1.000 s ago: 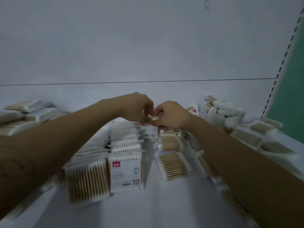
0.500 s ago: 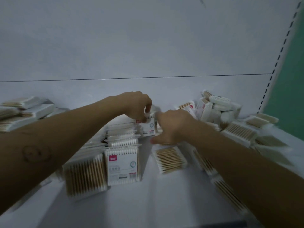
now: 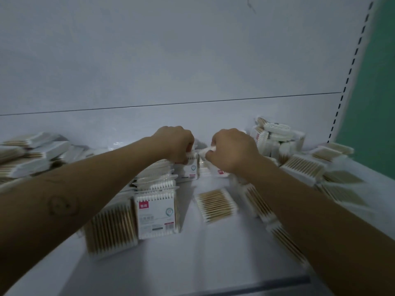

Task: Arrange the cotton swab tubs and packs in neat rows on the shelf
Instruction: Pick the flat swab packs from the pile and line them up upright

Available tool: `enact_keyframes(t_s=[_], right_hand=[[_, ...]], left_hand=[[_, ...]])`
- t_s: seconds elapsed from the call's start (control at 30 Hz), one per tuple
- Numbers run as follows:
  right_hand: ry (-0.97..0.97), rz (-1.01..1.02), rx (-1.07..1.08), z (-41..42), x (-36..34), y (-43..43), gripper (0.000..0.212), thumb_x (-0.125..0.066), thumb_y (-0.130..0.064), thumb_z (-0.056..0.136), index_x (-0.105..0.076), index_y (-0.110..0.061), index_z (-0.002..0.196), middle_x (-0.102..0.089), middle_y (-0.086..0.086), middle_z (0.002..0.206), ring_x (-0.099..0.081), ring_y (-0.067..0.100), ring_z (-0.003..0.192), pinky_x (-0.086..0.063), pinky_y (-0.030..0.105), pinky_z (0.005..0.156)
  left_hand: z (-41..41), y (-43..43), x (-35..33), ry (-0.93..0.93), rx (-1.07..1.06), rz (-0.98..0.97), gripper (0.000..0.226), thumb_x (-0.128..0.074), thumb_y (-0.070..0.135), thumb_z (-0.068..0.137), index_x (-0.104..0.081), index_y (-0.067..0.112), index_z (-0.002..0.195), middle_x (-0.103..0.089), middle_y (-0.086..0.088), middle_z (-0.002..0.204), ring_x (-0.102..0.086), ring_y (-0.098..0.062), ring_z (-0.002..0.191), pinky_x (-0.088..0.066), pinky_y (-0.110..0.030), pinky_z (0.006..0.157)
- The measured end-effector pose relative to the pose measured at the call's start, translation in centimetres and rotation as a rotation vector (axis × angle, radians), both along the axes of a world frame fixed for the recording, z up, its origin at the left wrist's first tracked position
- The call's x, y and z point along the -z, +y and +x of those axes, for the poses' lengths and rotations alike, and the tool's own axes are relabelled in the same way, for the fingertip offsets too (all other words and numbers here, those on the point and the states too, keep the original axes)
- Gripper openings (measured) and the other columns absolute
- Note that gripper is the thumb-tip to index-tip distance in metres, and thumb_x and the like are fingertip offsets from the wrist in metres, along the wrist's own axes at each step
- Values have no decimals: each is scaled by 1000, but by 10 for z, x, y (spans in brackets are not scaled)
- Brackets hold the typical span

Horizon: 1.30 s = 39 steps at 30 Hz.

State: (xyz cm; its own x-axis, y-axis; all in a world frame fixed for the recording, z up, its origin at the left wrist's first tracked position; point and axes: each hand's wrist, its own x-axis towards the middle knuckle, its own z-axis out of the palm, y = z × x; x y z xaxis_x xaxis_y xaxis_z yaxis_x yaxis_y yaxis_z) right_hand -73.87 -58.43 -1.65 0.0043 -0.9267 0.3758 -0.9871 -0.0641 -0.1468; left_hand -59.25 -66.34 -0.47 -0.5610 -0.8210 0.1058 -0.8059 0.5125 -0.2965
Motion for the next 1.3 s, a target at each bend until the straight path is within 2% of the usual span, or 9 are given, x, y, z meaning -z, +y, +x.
enact_keyframes(t_s=[0.2, 0.33, 0.5, 0.63, 0.77, 0.83, 1.03, 1.17, 1.3], right_hand=[[-236, 40, -10, -14, -1, 5, 23, -63, -31, 83, -72, -15, 96, -70, 2, 88, -65, 21, 82, -55, 32, 73], [-370, 19, -59, -21, -8, 11, 20, -62, -27, 87, -70, -21, 104, -62, -8, 85, -60, 14, 80, -47, 26, 69], [-449, -42, -84, -25, -18, 15, 21, -61, -24, 87, -70, -21, 105, -63, -6, 89, -60, 13, 82, -44, 23, 69], [-533, -48, -202, -20, -21, 20, 22, -59, -16, 88, -68, -20, 108, -62, -3, 93, -62, 12, 78, -51, 24, 64], [-757, -9, -282, -21, -25, 24, 18, -57, -6, 89, -68, -17, 98, -66, 3, 93, -70, 19, 76, -61, 33, 68], [-935, 11, -300, -27, -28, 25, 18, -54, 1, 90, -66, -6, 101, -69, 12, 97, -71, 23, 83, -61, 33, 68], [-1356, 98, -419, -41, -38, 22, 17, -47, 7, 92, -61, -1, 96, -68, 22, 106, -70, 29, 95, -61, 33, 73], [-821, 47, -315, -58, -24, 17, 19, -64, -11, 87, -65, -15, 105, -68, 2, 105, -65, 15, 92, -57, 32, 78], [-230, 125, -284, -78, -19, 12, 70, -74, -45, 74, -46, -31, 137, -52, 1, 132, -49, 22, 121, -45, 45, 99]], left_hand=[[-4, 8, 0, -158, -5, -70, 35, -69, 42, 83, -60, 21, 109, -64, 1, 104, -58, -20, 96, -39, -33, 83], [-6, 19, -10, -138, -91, 28, 44, -61, 39, 90, -53, 24, 131, -59, 0, 126, -52, -22, 117, -28, -43, 100], [8, 55, -42, 400, 1, 180, 55, -52, 8, 91, -43, 28, 142, -49, 4, 142, -46, -17, 129, -35, -43, 109], [12, 78, -31, 646, 4, 188, 56, -72, 32, 86, -48, 26, 137, -58, 4, 130, -56, -14, 112, -47, -35, 98], [6, 91, -13, 950, -19, 144, 67, -75, 30, 83, -41, 25, 140, -58, 6, 120, -60, -10, 87, -50, -16, 64], [2, 97, -10, 1124, -58, 162, 69, -75, 32, 83, -38, 23, 140, -59, 6, 117, -62, -11, 87, -50, -19, 65], [-10, 100, -26, 1332, -38, 203, 32, -84, 21, 72, -64, 16, 97, -69, -1, 89, -64, -16, 72, -58, -35, 66], [-14, 94, -18, 1553, -18, 174, 58, -83, 28, 75, -51, 18, 123, -67, -4, 89, -67, -18, 84, -55, -31, 74], [-19, 87, -17, 1215, -31, 95, 45, -81, 29, 77, -53, 20, 112, -68, 3, 86, -65, -9, 74, -47, -16, 60]])
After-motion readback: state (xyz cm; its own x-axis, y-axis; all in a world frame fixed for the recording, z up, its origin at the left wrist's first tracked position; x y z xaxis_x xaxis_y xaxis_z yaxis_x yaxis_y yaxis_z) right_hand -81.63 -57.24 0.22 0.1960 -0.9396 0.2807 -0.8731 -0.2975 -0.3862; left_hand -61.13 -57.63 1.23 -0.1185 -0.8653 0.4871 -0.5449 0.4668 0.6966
